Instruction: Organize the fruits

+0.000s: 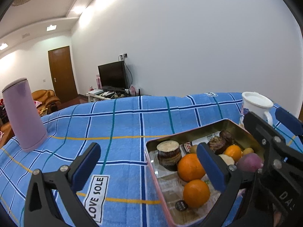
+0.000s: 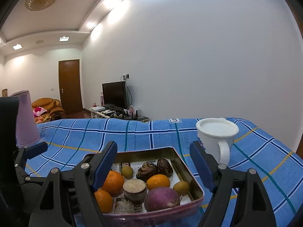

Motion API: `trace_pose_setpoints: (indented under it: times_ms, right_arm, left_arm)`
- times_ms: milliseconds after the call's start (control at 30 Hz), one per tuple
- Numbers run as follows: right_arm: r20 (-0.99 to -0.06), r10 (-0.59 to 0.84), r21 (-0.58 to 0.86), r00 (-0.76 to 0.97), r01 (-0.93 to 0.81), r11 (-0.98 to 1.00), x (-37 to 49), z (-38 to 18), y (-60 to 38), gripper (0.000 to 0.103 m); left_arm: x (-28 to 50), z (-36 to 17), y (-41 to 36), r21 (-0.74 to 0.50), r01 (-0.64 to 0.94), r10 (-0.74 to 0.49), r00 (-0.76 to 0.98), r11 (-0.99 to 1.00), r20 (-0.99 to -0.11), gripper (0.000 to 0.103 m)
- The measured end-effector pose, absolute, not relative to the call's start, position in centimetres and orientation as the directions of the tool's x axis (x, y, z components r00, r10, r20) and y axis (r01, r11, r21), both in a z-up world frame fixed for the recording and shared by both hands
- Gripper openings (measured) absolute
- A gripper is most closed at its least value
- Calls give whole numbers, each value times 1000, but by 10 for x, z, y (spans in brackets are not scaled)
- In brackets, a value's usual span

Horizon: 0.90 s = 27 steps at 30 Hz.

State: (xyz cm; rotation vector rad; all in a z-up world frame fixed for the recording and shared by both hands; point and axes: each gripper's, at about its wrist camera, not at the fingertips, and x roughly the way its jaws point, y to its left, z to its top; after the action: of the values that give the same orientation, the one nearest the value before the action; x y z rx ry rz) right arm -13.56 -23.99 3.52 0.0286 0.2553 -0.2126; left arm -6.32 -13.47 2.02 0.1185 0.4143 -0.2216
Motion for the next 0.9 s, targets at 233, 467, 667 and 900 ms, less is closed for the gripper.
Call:
trace_pose_setpoints:
  times_ms: [233, 467, 667, 900]
  right_arm:
    - [-235, -218, 9, 947, 227, 974, -160, 36, -237, 80]
    - [-168, -232, 38, 958, 241, 970, -197, 40, -232, 80]
    - [-138, -249, 38, 959, 256, 966, -205, 41, -231, 85]
    - [-139, -254, 34, 957, 261, 965, -205, 41, -231, 85]
  left_arm:
    - [-89, 23, -127, 68, 241, -200, 908, 968, -367, 103]
    - [-119, 28, -113, 45, 248, -223, 927, 968, -302, 103]
    - [-124, 30, -108, 30, 251, -233, 931, 967, -281, 103]
    - [-122, 29, -105, 14, 246, -231, 929, 969, -290, 103]
